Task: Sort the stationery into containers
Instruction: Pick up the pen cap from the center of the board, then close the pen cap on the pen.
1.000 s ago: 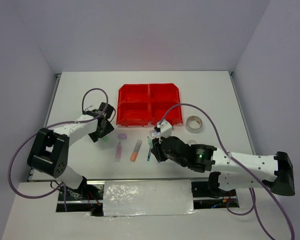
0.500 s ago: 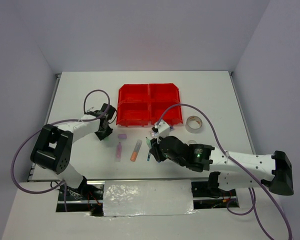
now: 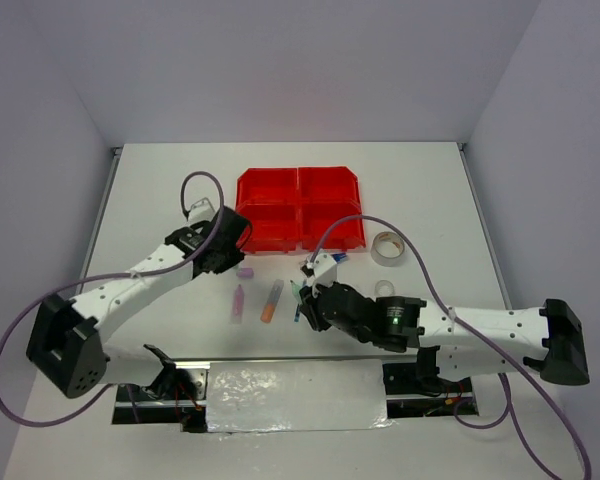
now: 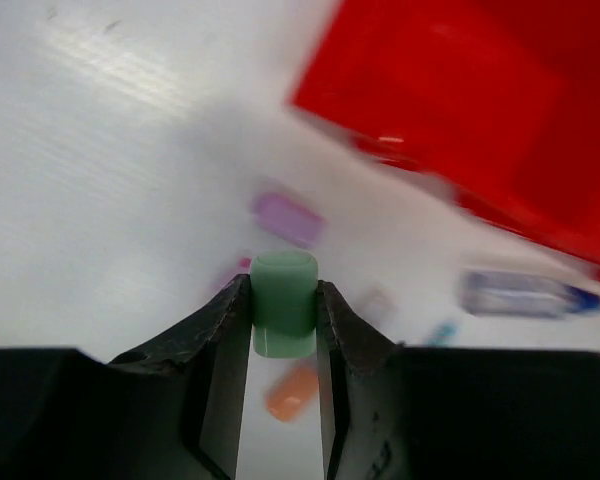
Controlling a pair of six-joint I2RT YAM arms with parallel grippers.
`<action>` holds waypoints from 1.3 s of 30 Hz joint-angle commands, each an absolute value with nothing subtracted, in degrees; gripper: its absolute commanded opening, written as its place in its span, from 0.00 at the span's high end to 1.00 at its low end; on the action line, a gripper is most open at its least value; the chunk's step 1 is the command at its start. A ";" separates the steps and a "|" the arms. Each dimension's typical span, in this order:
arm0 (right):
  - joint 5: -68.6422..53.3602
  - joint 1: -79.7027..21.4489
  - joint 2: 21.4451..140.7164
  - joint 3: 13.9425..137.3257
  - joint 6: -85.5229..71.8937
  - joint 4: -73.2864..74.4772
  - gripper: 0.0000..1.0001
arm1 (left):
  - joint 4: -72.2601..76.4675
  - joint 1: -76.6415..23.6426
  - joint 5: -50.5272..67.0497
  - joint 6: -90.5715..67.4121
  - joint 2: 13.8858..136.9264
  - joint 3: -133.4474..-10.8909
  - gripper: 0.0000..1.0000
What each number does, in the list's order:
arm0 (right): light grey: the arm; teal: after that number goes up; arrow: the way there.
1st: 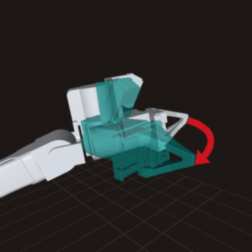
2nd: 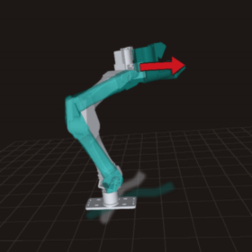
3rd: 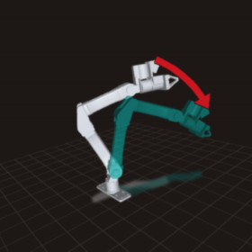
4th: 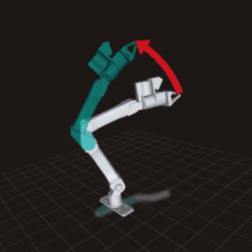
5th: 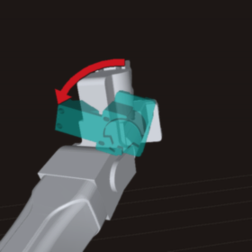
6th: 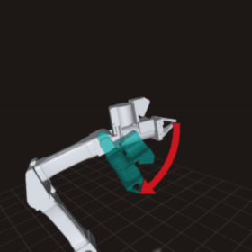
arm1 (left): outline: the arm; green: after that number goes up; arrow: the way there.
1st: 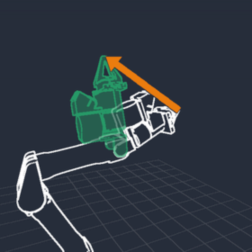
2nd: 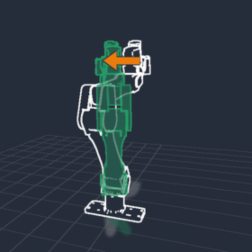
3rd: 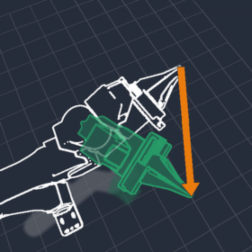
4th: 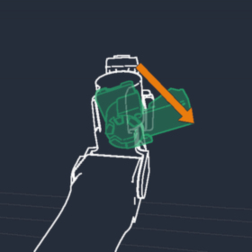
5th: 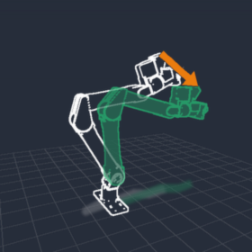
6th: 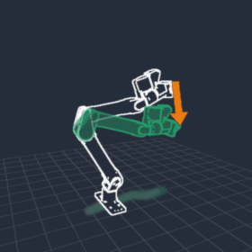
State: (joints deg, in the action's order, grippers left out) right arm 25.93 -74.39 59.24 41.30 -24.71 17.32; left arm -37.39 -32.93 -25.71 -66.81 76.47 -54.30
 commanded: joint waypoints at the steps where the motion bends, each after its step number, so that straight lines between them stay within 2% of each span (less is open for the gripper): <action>1: 36.19 -78.74 56.87 42.01 -24.35 14.24 1.00 | -42.61 -39.27 -32.42 -69.43 72.42 -64.23 1.00; 5: 52.77 -84.89 58.00 45.34 -27.24 17.92 1.00 | -44.12 -45.78 -34.63 -70.05 72.07 -73.19 1.00; 11: 64.58 -89.56 62.13 52.11 -35.32 26.44 1.00 | -41.57 -55.18 -38.40 -71.72 72.24 -78.74 1.00; 17: 66.01 -89.91 63.11 54.14 -35.25 27.33 1.00 | -42.71 -61.34 -41.13 -72.33 76.36 -84.45 1.00; 23: 64.95 -89.74 61.18 52.65 -32.70 24.70 1.00 | -44.03 -63.19 -41.84 -72.69 78.66 -86.84 1.00; 27: 57.07 -89.82 54.34 46.08 -23.31 9.62 1.00 | -41.49 -63.37 -41.75 -70.58 77.61 -84.74 1.00; 30: 45.91 -89.04 45.55 39.39 -20.67 0.30 1.00 | -35.97 -63.37 -41.57 -67.17 74.54 -80.97 1.00; 34: 33.95 -87.98 38.42 38.05 -19.42 -1.50 1.00 | -19.65 -63.37 -38.33 -56.46 66.56 -73.76 1.00; 35: 29.84 -88.15 37.19 38.49 -18.64 -1.67 1.00 | -9.85 -63.37 -34.49 -50.07 65.05 -71.91 1.00; 39: 20.14 -88.07 34.20 39.81 -18.63 -4.56 1.00 | 13.02 -63.37 -21.73 -39.03 57.50 -60.94 1.00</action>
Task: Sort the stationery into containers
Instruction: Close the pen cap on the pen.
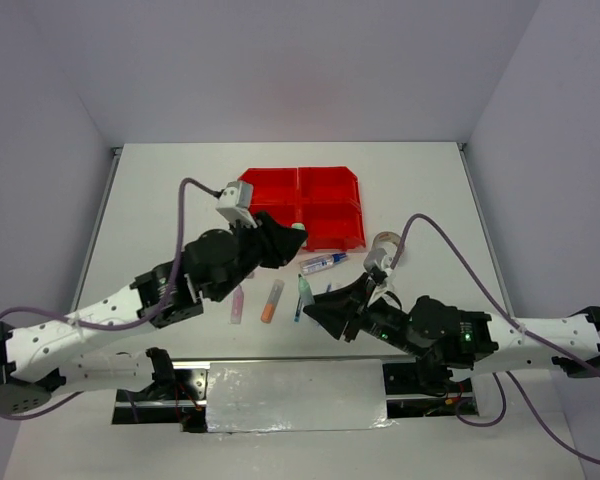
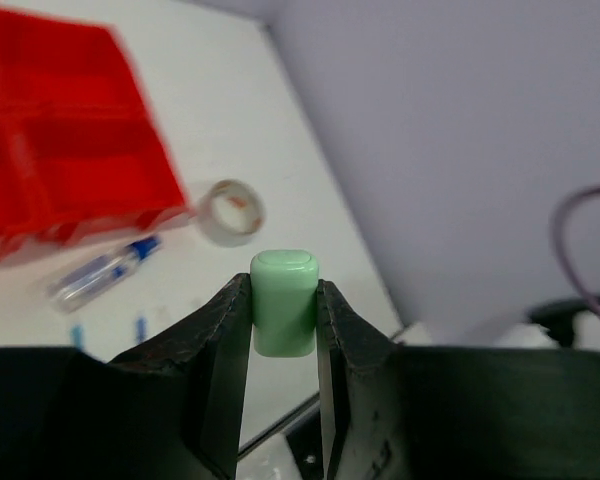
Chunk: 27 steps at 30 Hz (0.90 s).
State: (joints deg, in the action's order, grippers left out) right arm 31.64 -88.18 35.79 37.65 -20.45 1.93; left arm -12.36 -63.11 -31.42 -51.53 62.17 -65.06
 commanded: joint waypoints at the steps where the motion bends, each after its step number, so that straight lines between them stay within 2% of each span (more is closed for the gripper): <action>1: 18.91 -88.07 33.49 40.60 -18.81 -5.09 1.00 | 16.66 -63.37 -19.45 -38.07 54.26 -59.17 1.00; 7: 10.55 -87.89 32.43 44.20 -18.28 -8.08 1.00 | 33.89 -63.37 -5.03 -32.35 46.24 -51.95 1.00; 12: 9.93 -87.98 34.98 44.92 -16.70 -12.03 1.00 | 38.84 -63.37 0.68 -34.45 44.91 -50.45 1.00; 21: 7.38 -87.98 39.11 47.81 -15.29 -15.29 1.00 | 47.63 -63.37 7.38 -36.65 46.14 -48.34 1.00; 27: 11.24 -87.89 38.15 47.37 -14.07 -14.86 1.00 | 48.96 -63.37 9.58 -38.23 47.28 -48.60 1.00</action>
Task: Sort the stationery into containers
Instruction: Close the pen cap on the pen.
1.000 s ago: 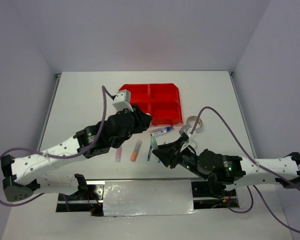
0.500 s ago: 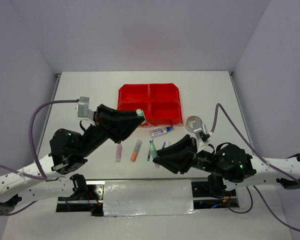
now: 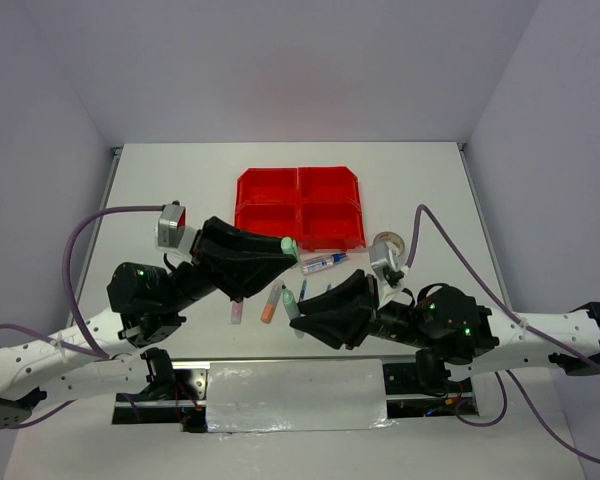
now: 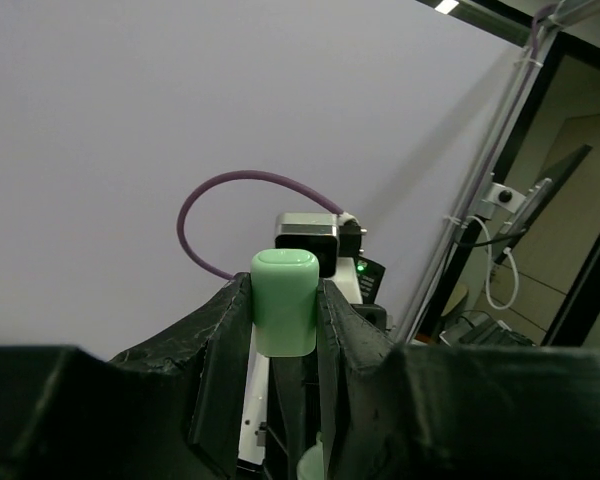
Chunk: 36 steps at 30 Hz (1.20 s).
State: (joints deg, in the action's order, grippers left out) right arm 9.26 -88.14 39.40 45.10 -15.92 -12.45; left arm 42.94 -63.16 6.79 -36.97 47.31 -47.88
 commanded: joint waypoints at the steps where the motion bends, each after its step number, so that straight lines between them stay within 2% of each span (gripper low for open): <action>1: 12.38 -87.89 38.06 47.37 -13.71 -13.64 1.00 | 49.13 -63.37 9.93 -38.41 47.37 -48.43 1.00; 36: 10.72 -85.17 37.44 48.16 -10.63 -11.52 1.00 | 45.97 -63.28 8.26 -35.77 45.97 -46.49 1.00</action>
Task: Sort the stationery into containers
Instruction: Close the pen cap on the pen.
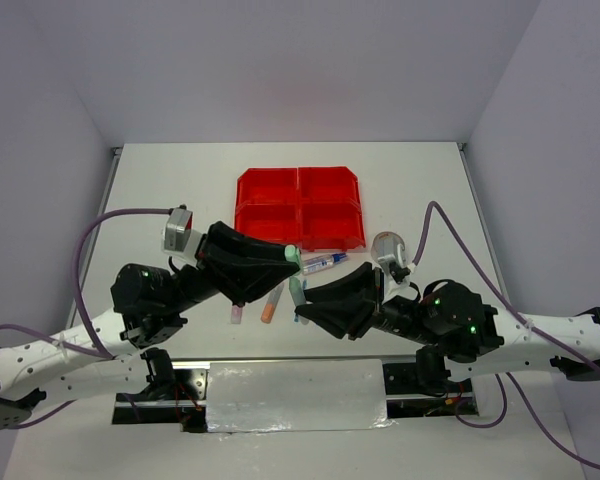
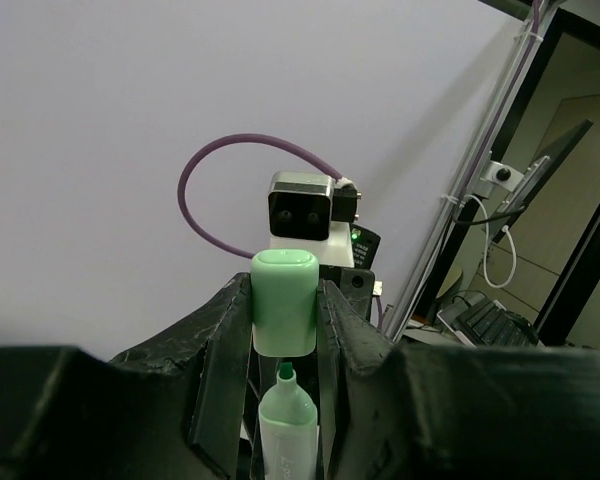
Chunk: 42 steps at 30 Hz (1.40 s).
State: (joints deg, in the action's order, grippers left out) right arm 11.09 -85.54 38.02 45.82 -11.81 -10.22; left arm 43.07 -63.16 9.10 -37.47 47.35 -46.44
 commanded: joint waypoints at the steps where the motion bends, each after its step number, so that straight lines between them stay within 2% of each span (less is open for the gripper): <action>1: 10.81 -85.17 37.53 48.16 -10.63 -11.51 1.00 | 45.88 -63.28 8.17 -35.60 45.79 -46.49 1.00; 13: 11.51 -85.17 37.00 47.20 -10.90 -11.69 1.00 | 45.26 -63.28 5.80 -35.16 44.30 -45.35 1.00; 28: 14.15 -84.55 38.32 48.17 -10.37 -14.68 1.00 | 49.48 -63.37 9.75 -37.27 45.79 -43.42 1.00; 42: 8.97 -83.94 38.06 49.04 -10.02 -15.03 1.00 | 46.50 -63.37 7.65 -35.34 43.77 -41.75 0.98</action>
